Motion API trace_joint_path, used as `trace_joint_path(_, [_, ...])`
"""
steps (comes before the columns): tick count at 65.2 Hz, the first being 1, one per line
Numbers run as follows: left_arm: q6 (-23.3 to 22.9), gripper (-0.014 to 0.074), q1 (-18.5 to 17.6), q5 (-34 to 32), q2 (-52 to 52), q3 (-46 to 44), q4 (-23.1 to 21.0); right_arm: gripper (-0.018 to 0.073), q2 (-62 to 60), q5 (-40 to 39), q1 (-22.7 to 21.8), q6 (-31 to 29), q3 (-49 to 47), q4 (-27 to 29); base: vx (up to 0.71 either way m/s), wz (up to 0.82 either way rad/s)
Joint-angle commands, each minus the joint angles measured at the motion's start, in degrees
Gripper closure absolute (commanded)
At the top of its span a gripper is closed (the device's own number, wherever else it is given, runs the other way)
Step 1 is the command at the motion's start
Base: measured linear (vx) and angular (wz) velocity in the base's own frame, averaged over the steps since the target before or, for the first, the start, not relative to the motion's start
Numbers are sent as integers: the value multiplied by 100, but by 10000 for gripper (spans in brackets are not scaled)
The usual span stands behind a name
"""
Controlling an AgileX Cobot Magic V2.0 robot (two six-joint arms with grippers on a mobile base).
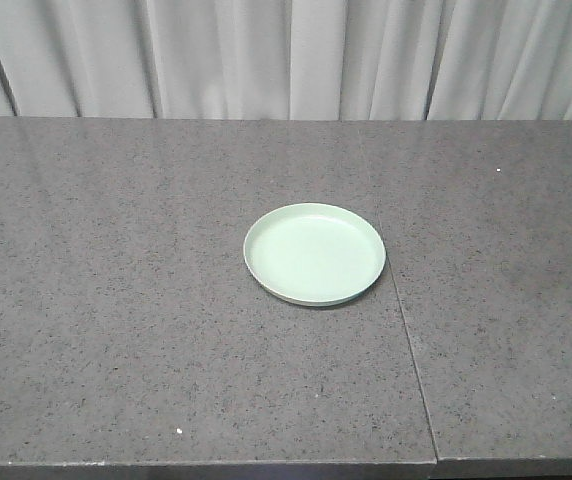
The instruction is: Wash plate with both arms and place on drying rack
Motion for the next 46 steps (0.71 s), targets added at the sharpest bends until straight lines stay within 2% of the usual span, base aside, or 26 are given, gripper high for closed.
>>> trace_joint_path(1, [2, 603, -41, -421, -79, -124, -57, 559, 475, 19, -39, -598, -423, 404, 0, 0])
trace_joint_path(7, [2, 603, -41, -421, -79, -124, -57, 535, 1010, 454, -39, -1000, -771, 836, 0, 0])
trace_joint_path(13, [2, 603, -41, -421, -79, -124, -57, 457, 1442, 752, -39, -1323, -1070, 1111, 0, 0])
trace_joint_path(24, [2, 603, -41, -421, -79, -124, -57, 208, 2215, 1153, -1, -1519, -1666, 1437, 0, 0])
trace_joint_path(30, [2, 603, -41, -421, -79, -124, -57, 106, 2606, 1314, 355, -1639, -1892, 1386, 0, 0])
trace_joint_path(36, [2, 603, -41, -421, -79, -124, -57, 90, 2976, 1306, 739, -1459, -2080, 1107, 0, 0])
trace_joint_path(46, [2, 603, -41, -421, -79, -124, -57, 122, 3763, 1327, 1185, -1099, -2524, 673, 0, 0])
